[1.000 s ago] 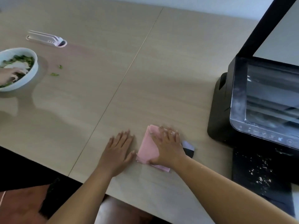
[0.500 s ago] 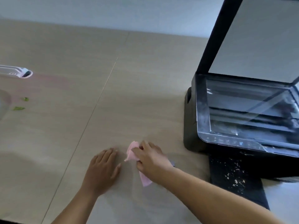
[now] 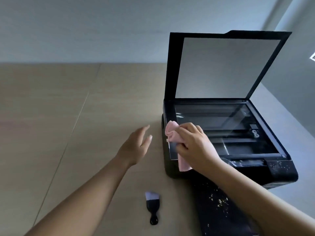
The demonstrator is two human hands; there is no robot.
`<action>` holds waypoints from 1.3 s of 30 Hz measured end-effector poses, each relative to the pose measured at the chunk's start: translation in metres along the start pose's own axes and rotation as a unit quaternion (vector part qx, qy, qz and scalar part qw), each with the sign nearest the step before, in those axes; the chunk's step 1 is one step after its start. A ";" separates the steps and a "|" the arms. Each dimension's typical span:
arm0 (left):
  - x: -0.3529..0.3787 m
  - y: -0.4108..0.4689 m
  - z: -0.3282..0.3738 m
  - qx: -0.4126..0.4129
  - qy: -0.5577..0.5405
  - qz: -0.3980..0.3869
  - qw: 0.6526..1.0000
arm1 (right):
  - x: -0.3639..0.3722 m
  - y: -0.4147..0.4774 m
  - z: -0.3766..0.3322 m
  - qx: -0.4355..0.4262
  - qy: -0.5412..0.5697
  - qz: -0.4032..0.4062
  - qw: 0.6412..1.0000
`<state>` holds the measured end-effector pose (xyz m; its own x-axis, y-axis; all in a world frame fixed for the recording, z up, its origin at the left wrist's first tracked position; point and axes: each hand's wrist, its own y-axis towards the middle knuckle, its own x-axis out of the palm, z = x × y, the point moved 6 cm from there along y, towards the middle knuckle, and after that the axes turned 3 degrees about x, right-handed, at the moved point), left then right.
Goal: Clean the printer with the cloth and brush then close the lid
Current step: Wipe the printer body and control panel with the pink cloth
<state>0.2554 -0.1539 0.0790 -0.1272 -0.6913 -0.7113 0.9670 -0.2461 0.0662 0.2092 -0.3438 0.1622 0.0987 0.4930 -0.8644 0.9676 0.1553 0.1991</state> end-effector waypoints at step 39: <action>0.041 0.068 0.019 -0.077 -0.250 -0.040 0.964 | 0.019 0.028 0.059 -0.111 -0.060 -0.112 0.986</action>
<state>0.3122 -0.2115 0.0675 -0.2557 -0.9248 -0.2817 0.9662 -0.2344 -0.1074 0.2517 -0.3806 0.1240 -0.0712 0.3221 -0.9440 0.8945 0.4393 0.0824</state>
